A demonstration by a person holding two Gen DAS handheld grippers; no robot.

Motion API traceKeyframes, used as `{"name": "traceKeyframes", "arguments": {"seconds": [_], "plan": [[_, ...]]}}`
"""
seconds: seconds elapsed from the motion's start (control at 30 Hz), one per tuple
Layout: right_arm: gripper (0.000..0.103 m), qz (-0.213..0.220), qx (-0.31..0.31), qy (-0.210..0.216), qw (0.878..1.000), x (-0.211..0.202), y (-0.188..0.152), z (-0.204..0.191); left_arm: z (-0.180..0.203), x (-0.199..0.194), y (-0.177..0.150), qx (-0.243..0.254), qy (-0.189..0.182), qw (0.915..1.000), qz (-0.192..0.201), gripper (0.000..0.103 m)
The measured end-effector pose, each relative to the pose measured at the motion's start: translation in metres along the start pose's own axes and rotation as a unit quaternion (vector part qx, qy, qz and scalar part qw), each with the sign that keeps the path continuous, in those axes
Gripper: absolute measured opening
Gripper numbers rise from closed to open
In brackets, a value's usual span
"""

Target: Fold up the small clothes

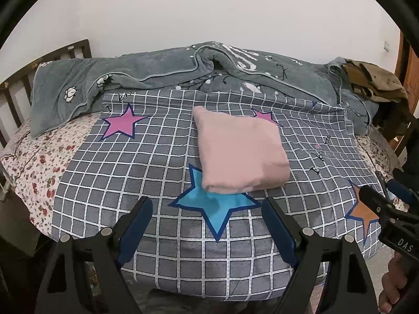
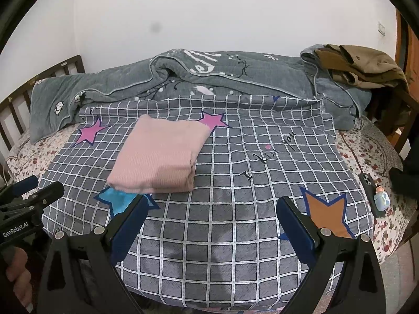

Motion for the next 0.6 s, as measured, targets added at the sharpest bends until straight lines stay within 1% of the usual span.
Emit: {"name": "traceKeyframes", "arguments": {"seconds": [0.3,0.6], "plan": [[0.097,-0.006,-0.005,-0.001,1.0,0.0025,-0.0036,-0.0073,-0.003,-0.0003,-0.0026,0.0,0.003,1.0,-0.002,0.085],[0.097,-0.008,-0.004,-0.003,1.0,0.0035,-0.0039,-0.0058,-0.005,0.0003,-0.0049,-0.001,0.004,1.0,-0.002,0.085]]}}
Point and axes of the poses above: each gripper's, at about its wrist camera, not at the fingertips, and x roughly the way its jaws point, z to its right, y to its top, the point moved 6 cm from there along x, roughly the way its jaws point, and after that the axes turned 6 degrees about z, right-handed, at the moved point
